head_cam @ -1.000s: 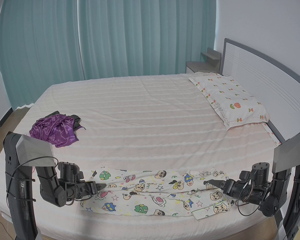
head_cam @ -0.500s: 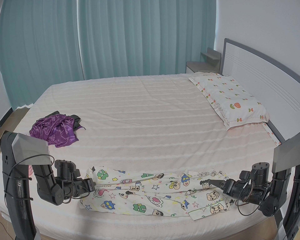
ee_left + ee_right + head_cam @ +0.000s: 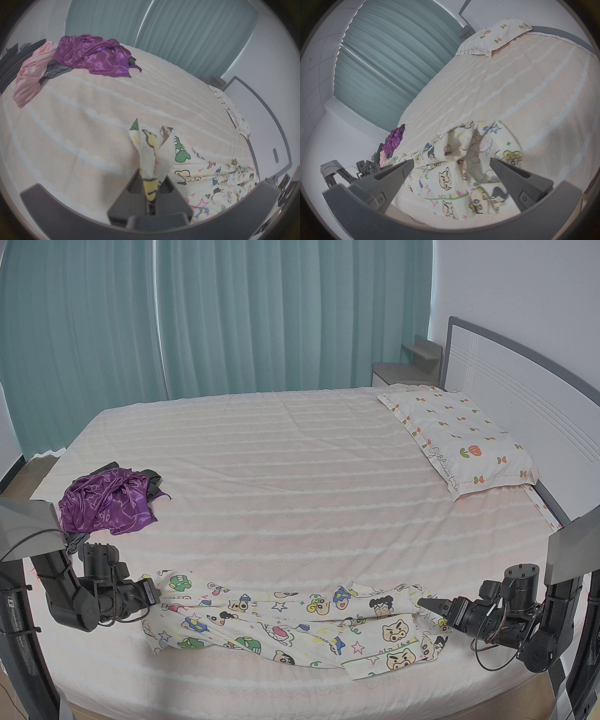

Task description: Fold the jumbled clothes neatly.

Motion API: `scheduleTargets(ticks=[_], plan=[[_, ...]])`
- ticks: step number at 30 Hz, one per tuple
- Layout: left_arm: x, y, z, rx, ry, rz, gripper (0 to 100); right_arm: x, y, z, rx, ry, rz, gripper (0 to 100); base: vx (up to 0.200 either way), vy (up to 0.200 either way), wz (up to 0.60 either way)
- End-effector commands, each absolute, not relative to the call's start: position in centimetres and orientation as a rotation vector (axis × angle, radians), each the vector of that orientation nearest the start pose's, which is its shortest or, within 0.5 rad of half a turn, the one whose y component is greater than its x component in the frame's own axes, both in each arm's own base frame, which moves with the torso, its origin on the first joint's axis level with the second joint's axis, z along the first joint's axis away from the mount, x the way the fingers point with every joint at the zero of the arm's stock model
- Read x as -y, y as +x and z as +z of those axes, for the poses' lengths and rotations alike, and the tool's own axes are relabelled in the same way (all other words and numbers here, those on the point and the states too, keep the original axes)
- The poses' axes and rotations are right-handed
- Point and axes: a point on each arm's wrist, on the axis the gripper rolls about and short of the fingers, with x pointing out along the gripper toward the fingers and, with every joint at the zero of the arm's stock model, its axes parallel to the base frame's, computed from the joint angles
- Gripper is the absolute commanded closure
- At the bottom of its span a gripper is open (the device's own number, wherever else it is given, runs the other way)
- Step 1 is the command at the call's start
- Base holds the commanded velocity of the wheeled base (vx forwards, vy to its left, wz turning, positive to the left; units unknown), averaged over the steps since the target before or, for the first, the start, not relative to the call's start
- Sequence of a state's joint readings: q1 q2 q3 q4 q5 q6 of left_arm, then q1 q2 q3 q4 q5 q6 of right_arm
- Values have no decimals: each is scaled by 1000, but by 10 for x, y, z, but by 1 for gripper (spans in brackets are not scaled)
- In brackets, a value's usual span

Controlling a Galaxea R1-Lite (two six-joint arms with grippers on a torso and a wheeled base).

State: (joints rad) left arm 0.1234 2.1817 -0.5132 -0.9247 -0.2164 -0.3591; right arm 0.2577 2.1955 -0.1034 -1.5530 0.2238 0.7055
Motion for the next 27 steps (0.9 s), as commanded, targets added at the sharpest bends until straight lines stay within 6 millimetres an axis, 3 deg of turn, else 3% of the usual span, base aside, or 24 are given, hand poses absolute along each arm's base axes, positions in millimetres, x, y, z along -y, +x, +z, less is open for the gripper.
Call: scheduleTargets(ticks=[1, 7, 10, 12, 18, 24, 27], plan=[[-66, 306, 42, -619, -491, 98, 100, -66, 233, 3, -671, 667, 264, 0, 0, 0, 0], [-111, 302, 87, -591, -494, 178, 100, -66, 233, 2, -674, 667, 263, 0, 0, 0, 0], [-123, 301, 99, -583, -482, 204, 100, -66, 233, 1, -676, 667, 260, 0, 0, 0, 0], [-143, 298, 122, -563, -465, 251, 100, -66, 233, 1, -676, 667, 260, 0, 0, 0, 0], [-177, 287, 152, -564, -395, 328, 100, -67, 233, 1, -677, 666, 262, 0, 0, 0, 0], [-172, 279, 163, -565, -381, 331, 100, -66, 233, 1, -676, 667, 260, 0, 0, 0, 0], [-144, 277, 164, -620, -364, 299, 100, -66, 233, 1, -677, 667, 262, 0, 0, 0, 0]])
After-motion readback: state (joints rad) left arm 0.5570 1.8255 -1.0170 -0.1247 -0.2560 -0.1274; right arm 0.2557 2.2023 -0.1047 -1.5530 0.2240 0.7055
